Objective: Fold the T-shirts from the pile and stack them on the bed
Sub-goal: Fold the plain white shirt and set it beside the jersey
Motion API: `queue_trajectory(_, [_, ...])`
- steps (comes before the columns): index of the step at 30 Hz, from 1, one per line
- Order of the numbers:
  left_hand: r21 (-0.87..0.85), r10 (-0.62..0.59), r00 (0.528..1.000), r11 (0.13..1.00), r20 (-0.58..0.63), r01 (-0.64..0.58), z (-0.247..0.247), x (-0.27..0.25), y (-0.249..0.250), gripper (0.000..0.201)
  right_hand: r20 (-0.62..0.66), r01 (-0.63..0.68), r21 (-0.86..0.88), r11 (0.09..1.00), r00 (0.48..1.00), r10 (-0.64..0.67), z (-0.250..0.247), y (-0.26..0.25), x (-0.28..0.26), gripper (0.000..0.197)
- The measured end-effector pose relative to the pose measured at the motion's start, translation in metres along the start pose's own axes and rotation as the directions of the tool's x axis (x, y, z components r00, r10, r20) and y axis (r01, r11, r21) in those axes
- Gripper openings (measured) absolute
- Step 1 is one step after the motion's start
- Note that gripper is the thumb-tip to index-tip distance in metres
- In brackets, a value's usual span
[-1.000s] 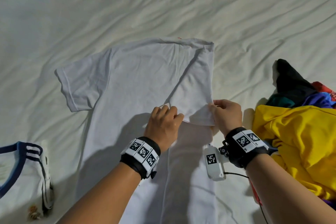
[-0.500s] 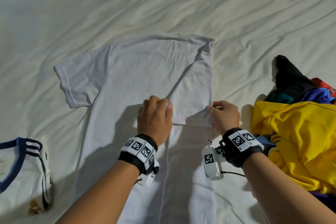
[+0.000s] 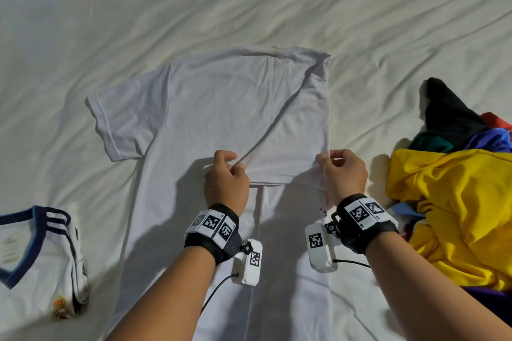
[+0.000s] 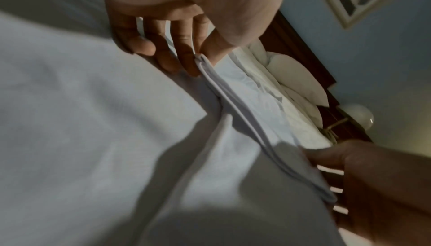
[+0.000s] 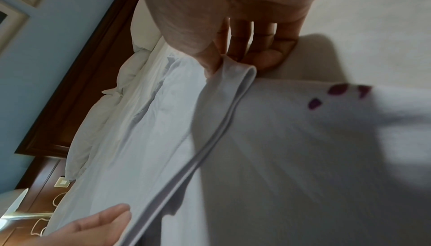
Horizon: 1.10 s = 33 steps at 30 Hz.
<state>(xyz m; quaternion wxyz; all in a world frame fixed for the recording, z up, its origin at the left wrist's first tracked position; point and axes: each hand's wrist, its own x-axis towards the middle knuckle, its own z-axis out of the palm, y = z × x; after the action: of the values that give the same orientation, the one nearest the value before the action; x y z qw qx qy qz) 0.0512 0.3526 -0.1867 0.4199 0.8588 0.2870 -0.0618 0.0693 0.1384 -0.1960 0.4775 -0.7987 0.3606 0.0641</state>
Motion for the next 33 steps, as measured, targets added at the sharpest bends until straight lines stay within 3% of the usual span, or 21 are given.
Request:
queue_trajectory(5, [0.204,0.026,0.999,0.978,0.033,-0.032,-0.001,0.001,0.001,0.01,0.034,-0.002,0.015,1.0,0.999,0.001,-0.001,-0.001,0.0,0.011])
queue_trajectory(11, [0.475,0.193,0.977,0.854,0.092,-0.213,0.009,0.001,0.009,0.022,0.041,0.015,0.027,1.0,0.999,-0.016,-0.001,-0.001,0.0,0.013])
queue_trajectory(19, [0.503,0.023,0.994,0.861,0.11,-0.075,0.005,0.016,0.014,0.02,0.093,0.004,0.029,1.0,0.996,-0.007,0.0,-0.008,0.0,0.014])
queue_trajectory(23, [0.599,0.065,0.991,0.792,0.115,-0.121,0.004,0.018,0.027,0.019,0.086,0.0,-0.065,0.998,0.996,0.005,-0.006,-0.014,0.0,0.017])
queue_trajectory(25, [0.579,0.213,0.971,0.781,0.106,-0.235,0.009,0.019,0.032,0.035,0.031,0.026,-0.08,0.996,0.999,-0.024,-0.006,-0.022,0.004,0.025])
queue_trajectory(27, [0.568,0.36,0.919,0.727,0.162,-0.385,0.022,0.022,0.033,0.053,-0.018,0.102,-0.076,0.992,0.994,-0.103,-0.003,-0.034,0.015,0.032])
queue_trajectory(30, [0.566,0.417,0.868,0.66,0.27,-0.493,0.043,0.03,0.027,0.07,-0.017,0.209,-0.076,0.975,0.977,-0.211,0.008,-0.061,0.044,0.035])
queue_trajectory(33, [0.586,0.427,0.837,0.599,0.342,-0.546,0.057,0.04,0.005,0.072,-0.008,0.255,-0.095,0.962,0.967,-0.256,0.024,-0.086,0.082,0.041])
